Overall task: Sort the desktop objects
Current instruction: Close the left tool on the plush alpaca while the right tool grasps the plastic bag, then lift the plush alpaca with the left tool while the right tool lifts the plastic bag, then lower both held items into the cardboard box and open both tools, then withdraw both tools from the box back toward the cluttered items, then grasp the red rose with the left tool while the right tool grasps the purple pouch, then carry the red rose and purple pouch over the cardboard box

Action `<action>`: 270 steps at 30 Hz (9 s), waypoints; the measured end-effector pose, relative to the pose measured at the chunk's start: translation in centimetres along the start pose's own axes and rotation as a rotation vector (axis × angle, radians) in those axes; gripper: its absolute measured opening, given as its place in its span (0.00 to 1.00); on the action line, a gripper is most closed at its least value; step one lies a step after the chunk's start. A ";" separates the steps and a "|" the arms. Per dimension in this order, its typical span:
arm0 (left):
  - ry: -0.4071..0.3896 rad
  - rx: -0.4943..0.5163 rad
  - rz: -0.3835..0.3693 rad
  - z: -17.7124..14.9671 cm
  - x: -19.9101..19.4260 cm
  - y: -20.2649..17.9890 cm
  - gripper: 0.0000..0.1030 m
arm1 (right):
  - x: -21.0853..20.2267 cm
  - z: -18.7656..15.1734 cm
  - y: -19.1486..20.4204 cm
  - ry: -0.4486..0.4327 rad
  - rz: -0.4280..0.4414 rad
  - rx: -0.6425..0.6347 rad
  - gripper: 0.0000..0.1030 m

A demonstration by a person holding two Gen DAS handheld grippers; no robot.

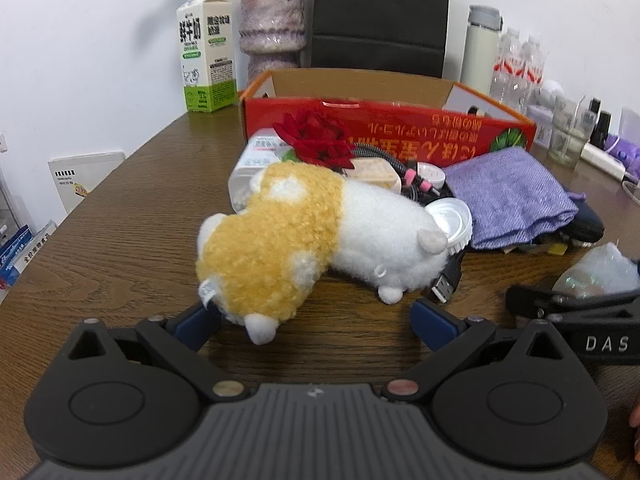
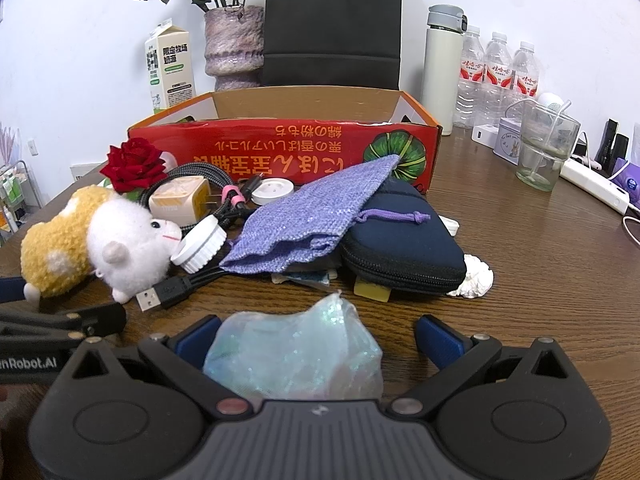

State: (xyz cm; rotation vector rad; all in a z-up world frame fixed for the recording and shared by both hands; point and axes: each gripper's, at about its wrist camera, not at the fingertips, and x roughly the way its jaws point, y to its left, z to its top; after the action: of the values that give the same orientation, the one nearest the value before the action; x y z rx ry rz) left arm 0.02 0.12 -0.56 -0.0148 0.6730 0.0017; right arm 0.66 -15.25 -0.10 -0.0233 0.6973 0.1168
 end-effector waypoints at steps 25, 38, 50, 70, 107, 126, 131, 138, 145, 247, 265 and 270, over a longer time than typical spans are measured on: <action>-0.012 -0.032 -0.114 0.6 -2.3 5.2 0.49 | -6.6 -1.1 -0.8 -0.084 0.139 -0.027 0.43; -0.117 -0.084 0.014 -4.9 -14.7 3.2 0.49 | -14.9 -3.8 0.2 -0.176 0.149 -0.021 0.42; -0.356 -0.031 0.012 -5.5 -22.1 0.6 0.49 | -22.8 -5.9 -1.1 -0.442 0.177 0.030 0.36; -0.423 -0.049 -0.093 11.5 -19.7 2.2 0.50 | -21.4 10.3 -3.8 -0.624 0.187 -0.085 0.31; 0.212 -0.050 -0.013 26.8 20.9 1.4 0.47 | 24.4 29.7 -5.4 0.291 0.087 0.008 0.33; 0.125 0.008 0.042 30.6 13.3 0.9 0.88 | 15.4 32.1 -6.6 0.197 -0.001 0.038 0.66; 0.102 0.013 0.060 30.2 8.7 1.1 0.99 | 10.5 31.2 -5.9 0.159 0.010 0.009 0.73; -0.024 -0.034 0.076 26.9 2.0 1.9 1.00 | 3.6 28.0 -4.9 0.045 0.069 0.043 0.74; -0.077 -0.041 0.034 18.9 -3.1 2.4 1.00 | -1.4 20.5 -3.3 -0.069 0.122 0.035 0.80; -0.265 -0.004 -0.194 -2.1 -19.1 -1.1 0.35 | -21.4 -3.2 0.7 -0.404 -0.018 -0.088 0.03; -0.321 -0.024 -0.176 10.3 -10.7 0.5 0.35 | -14.6 8.5 -1.3 -0.482 0.067 -0.076 0.03; -0.265 -0.046 -0.192 17.3 -5.0 1.7 0.35 | -9.3 16.4 -2.9 -0.461 0.119 -0.013 0.04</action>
State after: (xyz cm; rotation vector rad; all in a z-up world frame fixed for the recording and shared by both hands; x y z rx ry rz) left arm 6.93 2.05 16.07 -0.1218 0.4040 -0.1630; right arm 4.38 -18.08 18.35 0.0325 0.2365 0.2320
